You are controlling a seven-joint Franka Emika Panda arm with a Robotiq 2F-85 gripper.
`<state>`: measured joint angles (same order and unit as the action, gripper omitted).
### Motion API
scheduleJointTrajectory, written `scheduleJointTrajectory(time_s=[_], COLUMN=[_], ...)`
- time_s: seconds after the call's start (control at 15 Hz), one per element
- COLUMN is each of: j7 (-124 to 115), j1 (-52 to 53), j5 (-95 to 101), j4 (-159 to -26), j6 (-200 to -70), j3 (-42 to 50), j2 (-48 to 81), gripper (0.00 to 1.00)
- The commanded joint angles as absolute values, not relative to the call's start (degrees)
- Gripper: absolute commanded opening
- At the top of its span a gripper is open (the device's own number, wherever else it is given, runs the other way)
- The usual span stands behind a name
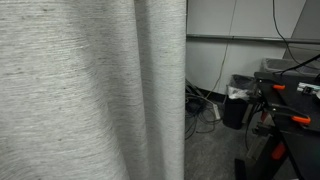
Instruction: Open the curtain to the left then close it to the right
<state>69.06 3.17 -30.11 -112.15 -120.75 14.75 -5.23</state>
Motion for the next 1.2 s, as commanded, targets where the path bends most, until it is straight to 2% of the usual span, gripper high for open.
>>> scheduleJointTrajectory(time_s=[0.0, 0.07, 0.13, 0.2, 0.73, 0.87, 1.07, 1.13], j7=[70.02, 69.74, 69.22, 68.96, 63.45, 62.82, 63.27, 64.37], j1=[0.25, -0.19, -0.62, -1.03, -2.95, -3.27, -3.22, -3.07], j5=[-30.51, -30.18, -29.57, -29.03, -18.05, -15.12, -12.28, -12.6], j4=[-107.28, -106.75, -106.26, -105.99, -106.52, -107.7, -109.05, -109.09], j6=[-118.49, -118.41, -118.39, -118.44, -117.29, -116.2, -113.48, -111.72], j3=[11.79, 11.16, 10.57, 10.08, 8.03, 8.17, 8.1, 8.23], j2=[-0.81, -0.21, 0.3, 0.66, -2.94, -5.02, -7.56, -8.04], gripper=[1.0, 1.0, 0.83, 0.72, 0.11, 0.0, 0.0, 0.26])
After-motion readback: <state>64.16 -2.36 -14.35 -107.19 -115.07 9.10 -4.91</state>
